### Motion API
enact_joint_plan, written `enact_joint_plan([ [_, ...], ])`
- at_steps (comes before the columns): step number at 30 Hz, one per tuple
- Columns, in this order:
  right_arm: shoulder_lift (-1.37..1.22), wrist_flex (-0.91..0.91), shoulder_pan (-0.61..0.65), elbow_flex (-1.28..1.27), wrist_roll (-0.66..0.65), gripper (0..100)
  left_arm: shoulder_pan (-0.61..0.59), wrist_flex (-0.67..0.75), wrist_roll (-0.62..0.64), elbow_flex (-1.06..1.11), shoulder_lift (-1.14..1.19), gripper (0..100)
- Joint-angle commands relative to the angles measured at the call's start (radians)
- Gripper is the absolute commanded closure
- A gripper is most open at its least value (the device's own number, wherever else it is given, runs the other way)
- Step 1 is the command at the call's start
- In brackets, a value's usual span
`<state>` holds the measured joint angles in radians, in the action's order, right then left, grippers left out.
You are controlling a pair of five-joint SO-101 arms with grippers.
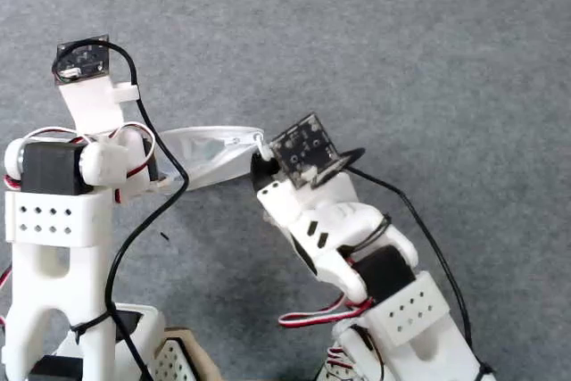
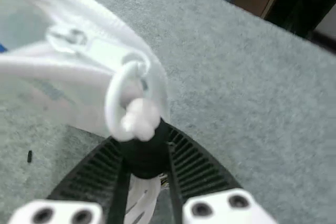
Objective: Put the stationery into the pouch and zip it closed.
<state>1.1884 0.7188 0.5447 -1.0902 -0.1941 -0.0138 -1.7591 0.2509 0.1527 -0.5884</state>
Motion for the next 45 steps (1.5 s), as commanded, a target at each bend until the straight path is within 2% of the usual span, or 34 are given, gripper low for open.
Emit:
enact_joint_plan([
  [1, 0.061, 0.061, -0.009, 0.064, -0.043, 98.6, -0.005, 0.000, -0.008, -0.012, 0.000, 97],
  [8, 0.091, 0.295, -0.006, 0.271, 0.015, 98.6, -0.005, 0.000, -0.005, -0.012, 0.002, 97],
  [24, 0.093, 0.450, -0.005, 0.510, 0.014, 98.6, -0.005, 0.000, -0.005, -0.012, 0.002, 97],
  [32, 0.093, 0.459, -0.005, 0.618, 0.014, 98.6, -0.005, 0.000, -0.009, -0.018, 0.003, 97],
  [34, 0.093, 0.459, -0.005, 0.628, 0.014, 98.6, -0.007, 0.000, -0.008, -0.018, 0.003, 94],
  [41, 0.093, 0.459, -0.005, 0.693, 0.014, 98.6, -0.007, 0.000, -0.005, -0.012, -0.006, 71],
  [45, 0.093, 0.454, -0.006, 0.708, 0.014, 98.6, -0.007, 0.000, -0.005, -0.012, -0.006, 64],
])
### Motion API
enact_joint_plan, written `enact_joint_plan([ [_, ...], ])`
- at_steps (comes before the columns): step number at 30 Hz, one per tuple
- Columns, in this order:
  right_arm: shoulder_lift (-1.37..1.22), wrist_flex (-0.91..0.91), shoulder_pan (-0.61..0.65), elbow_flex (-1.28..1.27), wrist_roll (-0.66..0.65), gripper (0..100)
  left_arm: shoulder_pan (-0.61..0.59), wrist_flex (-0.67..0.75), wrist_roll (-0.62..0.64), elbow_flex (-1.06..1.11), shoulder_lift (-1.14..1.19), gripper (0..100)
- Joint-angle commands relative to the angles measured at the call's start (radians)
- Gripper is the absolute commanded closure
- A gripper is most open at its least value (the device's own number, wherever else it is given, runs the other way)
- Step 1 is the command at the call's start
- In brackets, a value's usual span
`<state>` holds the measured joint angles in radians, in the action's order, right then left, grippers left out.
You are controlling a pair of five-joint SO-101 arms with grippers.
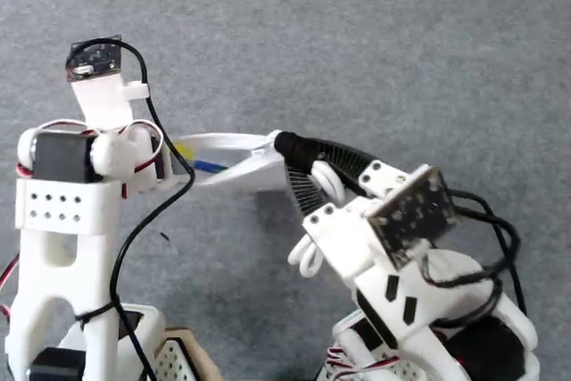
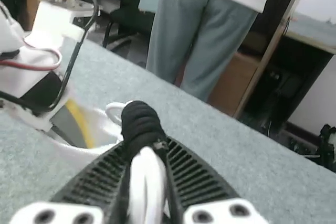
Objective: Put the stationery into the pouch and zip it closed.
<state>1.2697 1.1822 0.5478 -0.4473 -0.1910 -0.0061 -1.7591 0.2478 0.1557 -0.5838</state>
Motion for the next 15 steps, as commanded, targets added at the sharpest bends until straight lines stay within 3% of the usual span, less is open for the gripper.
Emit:
enact_joint_plan([
  [1, 0.012, -0.011, -0.009, 0.065, 0.008, 98.6, -0.015, 0.000, -0.002, -0.015, -0.011, 63],
  [15, 0.012, -0.012, -0.021, 0.091, 0.005, 98.6, -0.016, 0.000, -0.008, -0.085, -0.014, 63],
])
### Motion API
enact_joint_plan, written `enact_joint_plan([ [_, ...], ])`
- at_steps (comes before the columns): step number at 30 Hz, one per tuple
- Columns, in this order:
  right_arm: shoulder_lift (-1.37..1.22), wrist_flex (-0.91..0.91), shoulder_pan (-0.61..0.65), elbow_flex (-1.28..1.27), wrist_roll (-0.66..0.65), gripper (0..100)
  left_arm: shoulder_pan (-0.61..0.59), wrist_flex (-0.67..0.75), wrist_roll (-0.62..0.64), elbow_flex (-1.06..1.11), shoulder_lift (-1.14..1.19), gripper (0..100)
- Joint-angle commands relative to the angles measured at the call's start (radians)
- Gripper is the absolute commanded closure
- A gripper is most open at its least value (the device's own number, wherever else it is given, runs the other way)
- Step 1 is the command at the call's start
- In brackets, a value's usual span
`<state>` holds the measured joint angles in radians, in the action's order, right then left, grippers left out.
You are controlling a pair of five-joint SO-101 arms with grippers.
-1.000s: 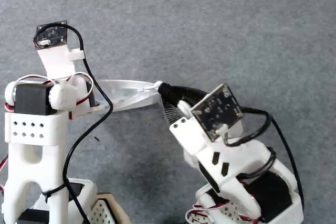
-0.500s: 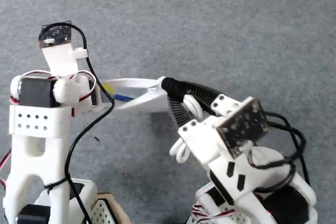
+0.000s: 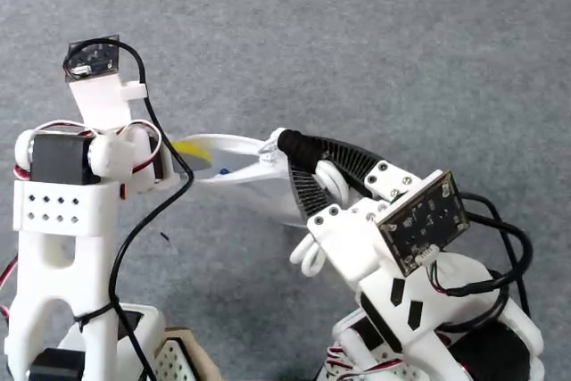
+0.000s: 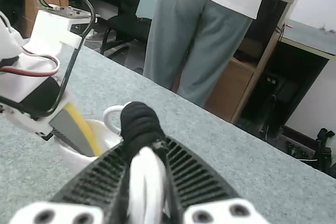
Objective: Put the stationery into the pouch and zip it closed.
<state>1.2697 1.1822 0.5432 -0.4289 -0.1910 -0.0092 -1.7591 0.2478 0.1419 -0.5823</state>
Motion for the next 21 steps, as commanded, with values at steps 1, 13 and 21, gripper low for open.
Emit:
enact_joint_plan([
  [1, 0.012, -0.012, -0.026, 0.073, 0.005, 98.6, -0.013, 0.000, -0.008, -0.090, -0.015, 63],
  [13, 0.010, -0.048, -0.032, 0.117, 0.003, 98.6, -0.104, 0.000, -0.006, -0.409, -0.014, 62],
  [21, 0.010, -0.043, -0.032, 0.116, 0.003, 98.6, -0.102, 0.000, -0.006, -0.430, -0.014, 53],
])
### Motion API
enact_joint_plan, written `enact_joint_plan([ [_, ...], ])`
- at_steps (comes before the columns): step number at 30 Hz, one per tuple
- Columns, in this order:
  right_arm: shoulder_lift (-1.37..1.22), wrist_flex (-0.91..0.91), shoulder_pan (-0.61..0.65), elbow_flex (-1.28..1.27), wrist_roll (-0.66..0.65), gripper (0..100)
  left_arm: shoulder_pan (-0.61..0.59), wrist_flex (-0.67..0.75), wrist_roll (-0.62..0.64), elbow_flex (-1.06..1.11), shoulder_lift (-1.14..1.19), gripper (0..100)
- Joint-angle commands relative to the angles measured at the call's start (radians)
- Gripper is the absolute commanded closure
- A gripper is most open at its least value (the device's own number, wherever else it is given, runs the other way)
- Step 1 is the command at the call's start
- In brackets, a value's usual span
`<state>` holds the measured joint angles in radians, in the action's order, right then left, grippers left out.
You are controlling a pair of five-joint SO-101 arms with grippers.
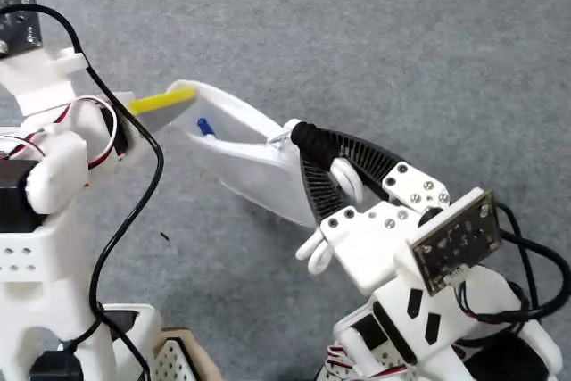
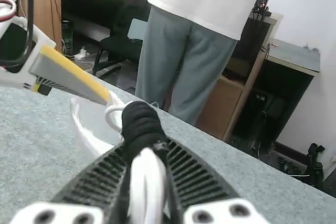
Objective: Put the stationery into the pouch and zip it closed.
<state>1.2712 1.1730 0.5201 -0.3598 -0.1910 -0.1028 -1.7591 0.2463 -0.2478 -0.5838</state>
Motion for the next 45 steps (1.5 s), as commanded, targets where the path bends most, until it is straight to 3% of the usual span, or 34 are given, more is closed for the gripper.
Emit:
enact_joint_plan([
  [1, 0.008, -0.034, -0.009, 0.045, 0.003, 98.6, -0.008, 0.000, -0.005, -0.041, -0.012, 53],
  [13, 0.007, -0.035, -0.012, 0.042, 0.000, 98.6, -0.015, -0.002, -0.003, -0.042, -0.012, 53],
  [19, 0.008, -0.040, -0.031, 0.047, -0.089, 98.6, -0.016, -0.002, -0.005, -0.038, -0.012, 54],
  [28, 0.007, -0.081, -0.023, 0.042, -0.089, 98.6, -0.016, -0.002, -0.005, 0.140, -0.014, 53],
  [35, 0.007, -0.074, 0.011, 0.022, 0.023, 98.6, -0.016, 0.002, -0.006, 0.292, -0.009, 53],
  [45, 0.001, -0.080, 0.081, -0.024, 0.068, 98.6, -0.016, 0.002, -0.008, 0.369, -0.012, 53],
])
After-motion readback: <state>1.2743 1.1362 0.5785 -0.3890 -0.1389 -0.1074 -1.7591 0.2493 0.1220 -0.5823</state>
